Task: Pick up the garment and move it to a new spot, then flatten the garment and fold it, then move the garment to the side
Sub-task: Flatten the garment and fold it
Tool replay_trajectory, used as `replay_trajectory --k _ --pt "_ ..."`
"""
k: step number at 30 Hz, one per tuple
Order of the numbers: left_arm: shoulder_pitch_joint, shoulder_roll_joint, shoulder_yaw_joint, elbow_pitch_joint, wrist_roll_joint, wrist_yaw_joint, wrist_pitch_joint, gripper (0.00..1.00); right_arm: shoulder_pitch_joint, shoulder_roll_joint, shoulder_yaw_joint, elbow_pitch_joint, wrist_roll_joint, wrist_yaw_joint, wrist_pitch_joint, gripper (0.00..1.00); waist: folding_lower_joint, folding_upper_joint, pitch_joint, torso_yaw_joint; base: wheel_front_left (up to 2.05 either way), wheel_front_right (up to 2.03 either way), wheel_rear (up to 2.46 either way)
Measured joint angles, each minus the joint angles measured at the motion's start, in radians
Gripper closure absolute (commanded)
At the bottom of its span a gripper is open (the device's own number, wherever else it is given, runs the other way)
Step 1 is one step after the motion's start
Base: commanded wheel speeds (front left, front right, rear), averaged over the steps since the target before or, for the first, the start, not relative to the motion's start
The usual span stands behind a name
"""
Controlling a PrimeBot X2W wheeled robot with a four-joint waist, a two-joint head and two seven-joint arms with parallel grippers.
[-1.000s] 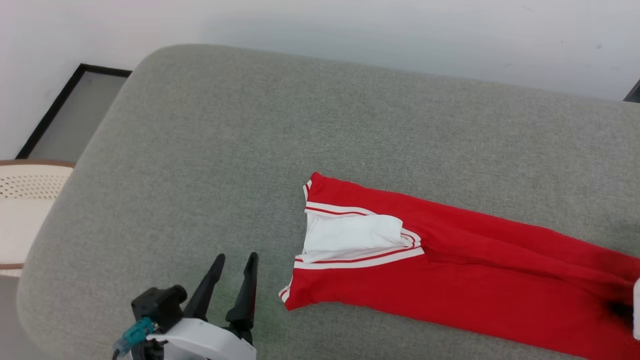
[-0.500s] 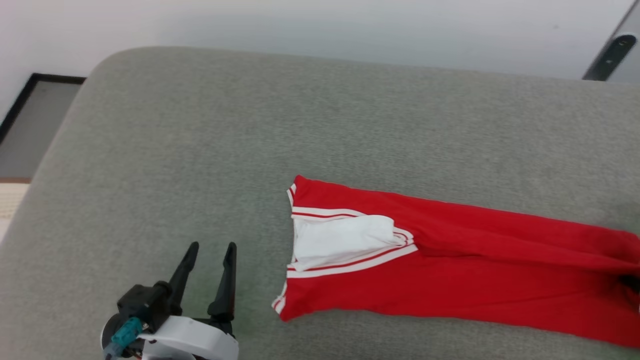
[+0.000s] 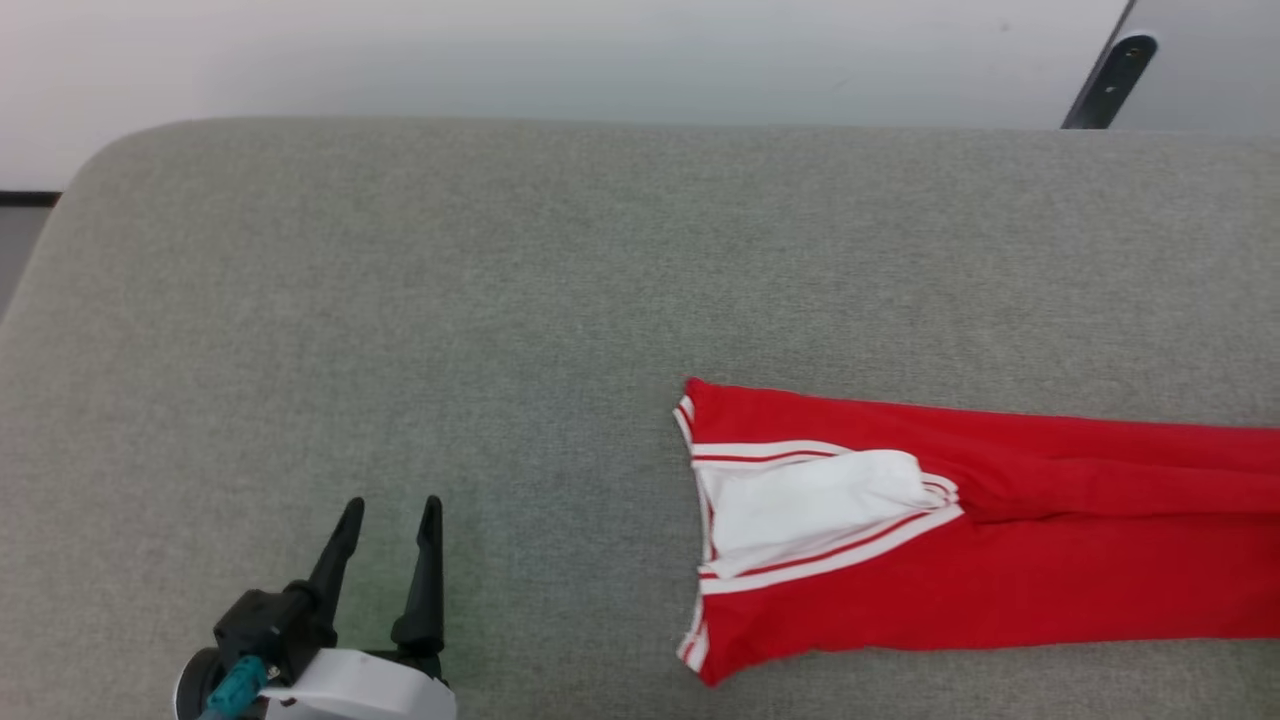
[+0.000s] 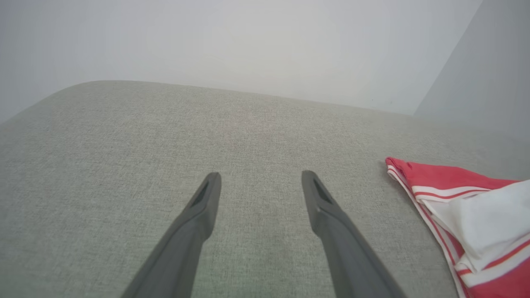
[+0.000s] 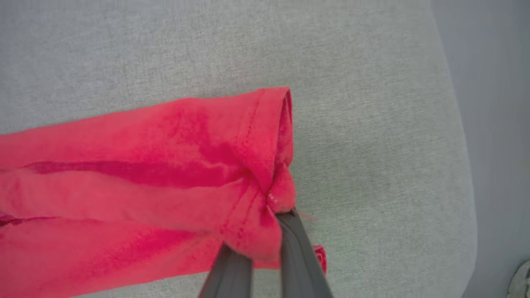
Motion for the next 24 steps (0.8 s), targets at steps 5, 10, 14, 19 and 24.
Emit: replay_trajectory --k 5,10,14,19,24 --pt "0.013 -0.031 0.032 0.012 0.036 -0.021 0.0 0.0 0.007 0.006 0.016 -0.078 -0.002 0.0 0.034 1.0 0.0 0.0 -0.019 -0.013 0.0 0.0 0.0" --pt "0.026 -0.056 0.049 0.037 0.064 -0.035 0.0 0.0 0.017 0.034 0.113 -0.195 0.006 0.0 0.07 1.0 0.0 0.0 -0.05 -0.018 0.0 0.0 0.0" --pt "0.03 -0.073 0.054 0.047 0.086 -0.05 0.0 0.0 0.025 0.049 0.197 -0.276 0.031 0.0 0.089 1.0 0.0 0.0 -0.074 -0.009 0.0 0.0 0.0" --pt "0.037 -0.089 0.059 0.059 0.099 -0.061 0.0 0.0 0.023 0.093 0.301 -0.353 0.09 0.0 0.097 1.0 0.0 0.0 -0.095 0.027 0.0 0.0 0.0" --pt "0.037 -0.102 0.059 0.07 0.106 -0.07 0.0 0.0 0.011 0.149 0.407 -0.379 0.141 0.0 0.1 1.0 0.0 0.0 -0.108 0.076 0.0 0.0 0.0"
